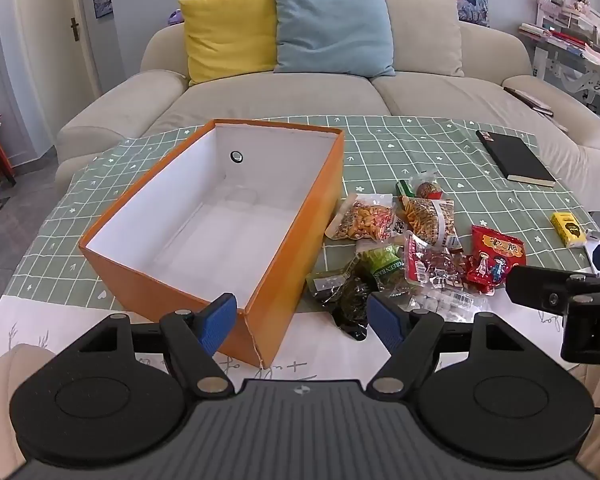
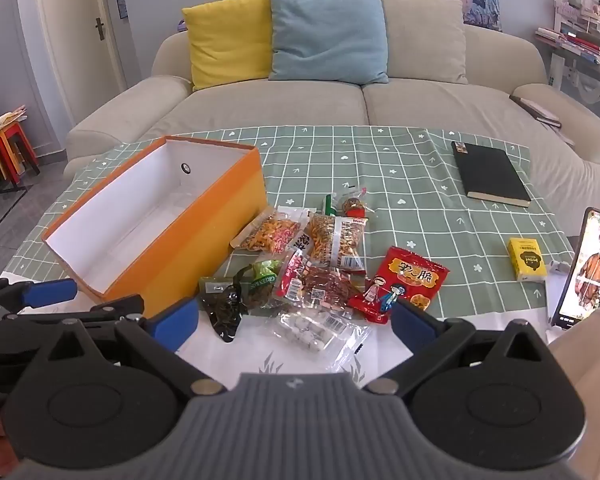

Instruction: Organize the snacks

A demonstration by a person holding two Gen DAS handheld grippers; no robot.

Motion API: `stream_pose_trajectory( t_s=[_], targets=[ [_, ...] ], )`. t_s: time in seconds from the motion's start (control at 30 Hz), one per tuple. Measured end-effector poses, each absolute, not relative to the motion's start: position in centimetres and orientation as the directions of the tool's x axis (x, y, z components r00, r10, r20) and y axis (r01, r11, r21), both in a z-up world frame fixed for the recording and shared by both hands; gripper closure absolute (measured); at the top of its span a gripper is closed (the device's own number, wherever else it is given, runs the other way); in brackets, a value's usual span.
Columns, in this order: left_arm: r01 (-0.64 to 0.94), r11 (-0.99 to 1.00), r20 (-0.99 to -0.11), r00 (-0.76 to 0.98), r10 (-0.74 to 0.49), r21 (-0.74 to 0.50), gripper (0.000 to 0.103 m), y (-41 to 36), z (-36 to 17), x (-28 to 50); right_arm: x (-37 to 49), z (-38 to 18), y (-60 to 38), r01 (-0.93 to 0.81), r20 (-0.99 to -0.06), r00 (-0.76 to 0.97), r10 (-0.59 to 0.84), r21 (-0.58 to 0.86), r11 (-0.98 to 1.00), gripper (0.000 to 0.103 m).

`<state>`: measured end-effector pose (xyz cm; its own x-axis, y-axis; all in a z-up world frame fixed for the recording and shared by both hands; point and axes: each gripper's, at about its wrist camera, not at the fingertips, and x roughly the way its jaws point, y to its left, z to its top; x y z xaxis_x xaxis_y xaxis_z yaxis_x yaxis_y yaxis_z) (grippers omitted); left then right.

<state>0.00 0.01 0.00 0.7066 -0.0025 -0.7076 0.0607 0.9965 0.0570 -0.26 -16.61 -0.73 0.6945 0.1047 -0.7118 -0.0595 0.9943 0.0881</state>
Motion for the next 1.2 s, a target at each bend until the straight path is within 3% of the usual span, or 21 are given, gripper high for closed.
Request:
stream_pose_trajectory(
  t_s=[1.2],
  targets=[
    [0.067,0.996,-0.733,0.68,-0.002,0.059,0.016,-0.36,-0.81,-0.13,-0.06,-1.19,-16.31,-0.059,-0.719,0.686,0.11,0.095,0.994,0.004]
  ],
)
